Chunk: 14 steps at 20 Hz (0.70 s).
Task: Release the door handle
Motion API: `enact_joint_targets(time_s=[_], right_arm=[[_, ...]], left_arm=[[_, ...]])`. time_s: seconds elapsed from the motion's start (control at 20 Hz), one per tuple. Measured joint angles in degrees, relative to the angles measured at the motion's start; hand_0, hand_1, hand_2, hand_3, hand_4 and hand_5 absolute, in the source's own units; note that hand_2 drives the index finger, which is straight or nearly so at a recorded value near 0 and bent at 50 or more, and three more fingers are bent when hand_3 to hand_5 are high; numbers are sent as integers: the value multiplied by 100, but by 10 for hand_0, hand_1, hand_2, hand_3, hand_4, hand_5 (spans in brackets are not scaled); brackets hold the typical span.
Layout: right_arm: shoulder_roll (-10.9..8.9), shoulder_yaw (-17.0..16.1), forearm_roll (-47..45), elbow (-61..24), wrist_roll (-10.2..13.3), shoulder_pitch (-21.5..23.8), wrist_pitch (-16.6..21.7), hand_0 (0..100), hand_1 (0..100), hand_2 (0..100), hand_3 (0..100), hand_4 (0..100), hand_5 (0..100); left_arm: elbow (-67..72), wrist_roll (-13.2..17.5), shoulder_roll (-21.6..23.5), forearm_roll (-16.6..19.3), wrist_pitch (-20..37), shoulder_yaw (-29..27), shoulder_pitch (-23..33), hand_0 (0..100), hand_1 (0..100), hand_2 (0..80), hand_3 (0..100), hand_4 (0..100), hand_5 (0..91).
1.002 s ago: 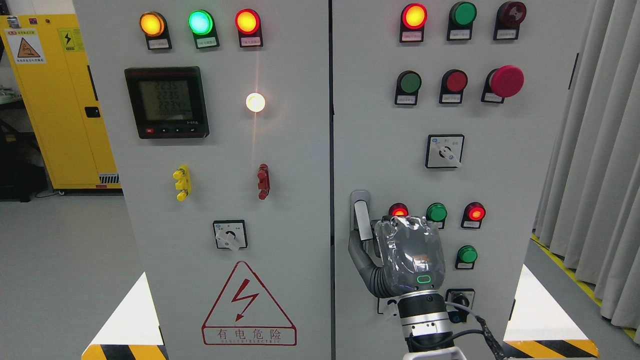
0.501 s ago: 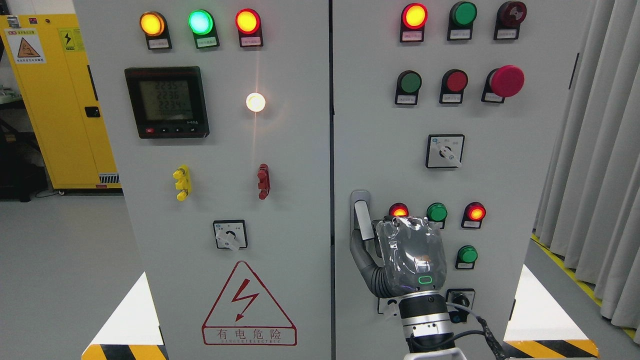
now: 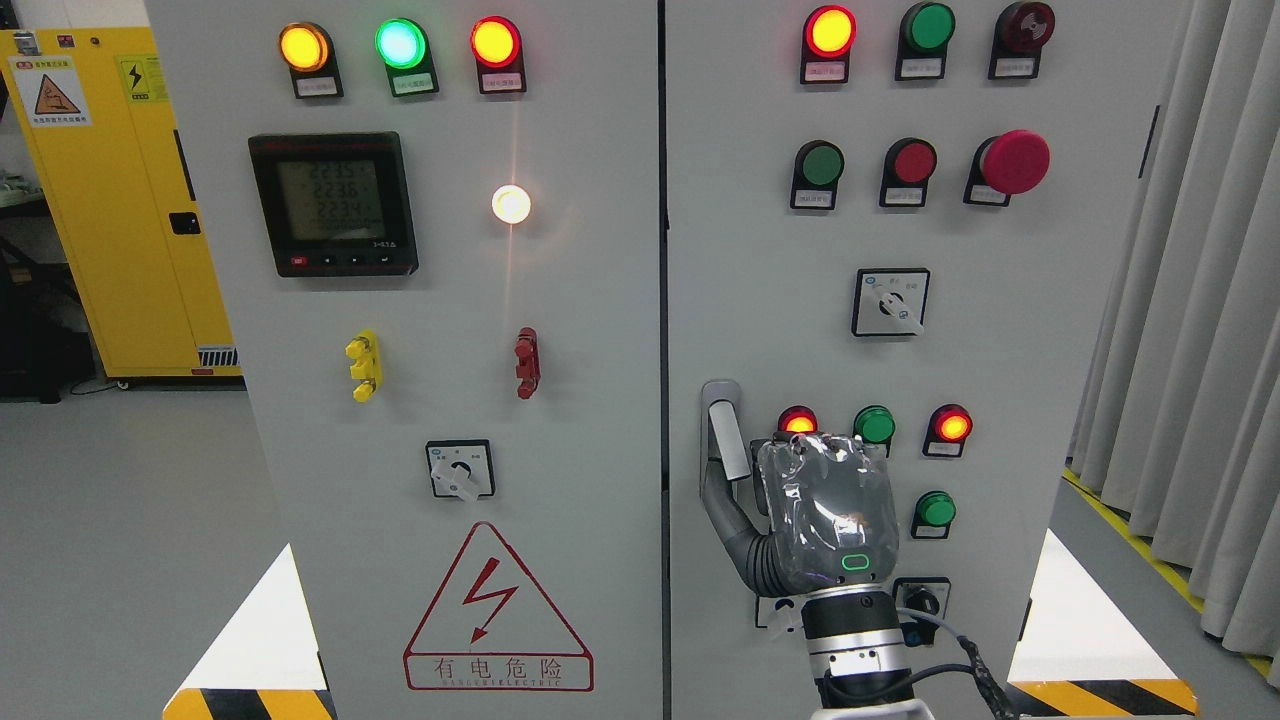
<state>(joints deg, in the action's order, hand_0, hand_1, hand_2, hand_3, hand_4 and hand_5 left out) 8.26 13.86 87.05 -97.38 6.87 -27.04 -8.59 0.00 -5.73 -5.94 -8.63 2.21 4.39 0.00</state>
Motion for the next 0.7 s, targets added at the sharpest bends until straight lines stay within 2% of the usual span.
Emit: enact_joint_targets(time_s=[0.7], right_arm=[[0,-13,-4,-63,13,35,-34,580,345,956,1000,1000,1000]], left_arm=[[0,0,-3,0,0,0,0,120,556,0,0,0,0]])
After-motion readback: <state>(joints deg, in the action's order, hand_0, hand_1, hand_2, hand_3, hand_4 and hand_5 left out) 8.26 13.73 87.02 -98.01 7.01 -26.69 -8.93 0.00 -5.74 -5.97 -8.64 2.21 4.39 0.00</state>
